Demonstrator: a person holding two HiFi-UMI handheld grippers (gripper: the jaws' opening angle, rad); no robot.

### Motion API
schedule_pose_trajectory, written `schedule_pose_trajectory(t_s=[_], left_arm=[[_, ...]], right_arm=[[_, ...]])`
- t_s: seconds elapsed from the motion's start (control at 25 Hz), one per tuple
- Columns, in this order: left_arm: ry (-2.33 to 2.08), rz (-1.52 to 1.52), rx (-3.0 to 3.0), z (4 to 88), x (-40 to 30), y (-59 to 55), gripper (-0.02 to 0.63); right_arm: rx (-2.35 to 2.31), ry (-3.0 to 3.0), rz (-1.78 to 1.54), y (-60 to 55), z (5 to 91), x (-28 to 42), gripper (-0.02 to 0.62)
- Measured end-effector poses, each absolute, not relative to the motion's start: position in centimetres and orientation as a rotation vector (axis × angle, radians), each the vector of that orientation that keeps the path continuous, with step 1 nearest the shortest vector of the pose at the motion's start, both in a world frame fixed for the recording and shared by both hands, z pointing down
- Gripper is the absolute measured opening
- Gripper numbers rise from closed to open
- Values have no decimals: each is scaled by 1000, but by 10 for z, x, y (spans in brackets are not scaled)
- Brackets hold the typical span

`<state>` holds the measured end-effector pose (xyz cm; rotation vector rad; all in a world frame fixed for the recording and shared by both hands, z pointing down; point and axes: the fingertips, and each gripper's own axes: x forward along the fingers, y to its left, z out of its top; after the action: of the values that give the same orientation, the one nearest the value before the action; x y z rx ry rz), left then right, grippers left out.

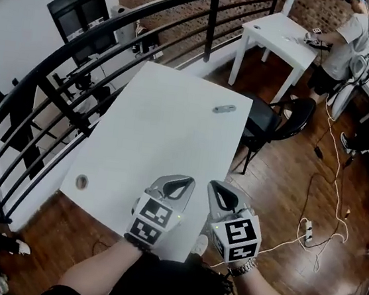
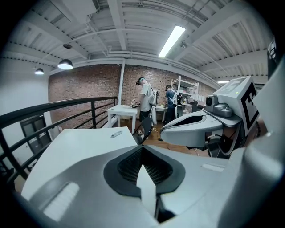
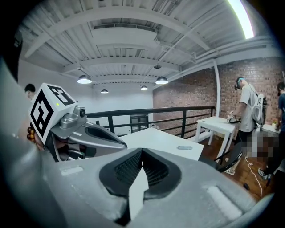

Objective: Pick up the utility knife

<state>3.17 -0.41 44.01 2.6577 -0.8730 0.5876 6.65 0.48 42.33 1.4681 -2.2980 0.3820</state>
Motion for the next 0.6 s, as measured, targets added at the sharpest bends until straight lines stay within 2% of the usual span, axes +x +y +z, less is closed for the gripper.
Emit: schedule_pose_trajectory(t_s=[0.6], left_arm=[[-1011,515,2587,431,49,4,17]], right_arm=[[1274,-2343,333,7,421,66,-6]])
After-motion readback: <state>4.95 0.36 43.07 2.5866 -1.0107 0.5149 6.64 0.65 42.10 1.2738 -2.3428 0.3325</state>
